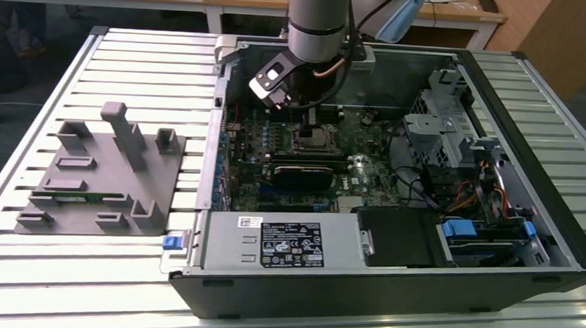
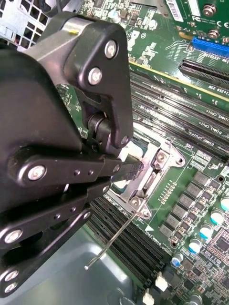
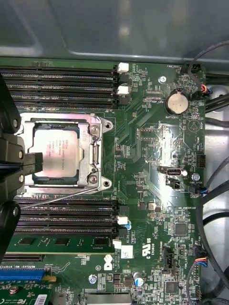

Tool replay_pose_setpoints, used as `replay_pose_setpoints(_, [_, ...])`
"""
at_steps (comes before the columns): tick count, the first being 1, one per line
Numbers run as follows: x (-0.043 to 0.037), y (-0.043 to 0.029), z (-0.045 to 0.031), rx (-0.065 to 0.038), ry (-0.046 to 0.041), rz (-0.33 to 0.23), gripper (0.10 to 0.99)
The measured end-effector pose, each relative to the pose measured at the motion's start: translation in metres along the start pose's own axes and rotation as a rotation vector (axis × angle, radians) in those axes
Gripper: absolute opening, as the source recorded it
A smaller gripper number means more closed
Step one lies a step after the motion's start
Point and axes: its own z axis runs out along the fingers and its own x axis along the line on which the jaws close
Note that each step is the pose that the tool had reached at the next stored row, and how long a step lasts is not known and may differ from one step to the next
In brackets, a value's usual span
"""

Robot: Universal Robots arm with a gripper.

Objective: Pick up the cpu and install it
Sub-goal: 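Close the cpu cover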

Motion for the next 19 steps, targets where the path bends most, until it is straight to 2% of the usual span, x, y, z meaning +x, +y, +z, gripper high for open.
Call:
replay_pose_setpoints(4, [-0.0001, 0.0033, 0.0, 0.0, -0.0002, 0.0, 0.106])
replay_pose_setpoints(8, [0.0, 0.0096, 0.0004, 0.0, 0.0, -0.001, 0.106])
replay_pose_setpoints(11, [-0.0001, 0.0106, 0.0005, 0.001, 0.0001, -0.001, 0.106])
replay_pose_setpoints(19, [0.0, 0.0189, 0.0008, 0.001, 0.0004, -0.002, 0.106])
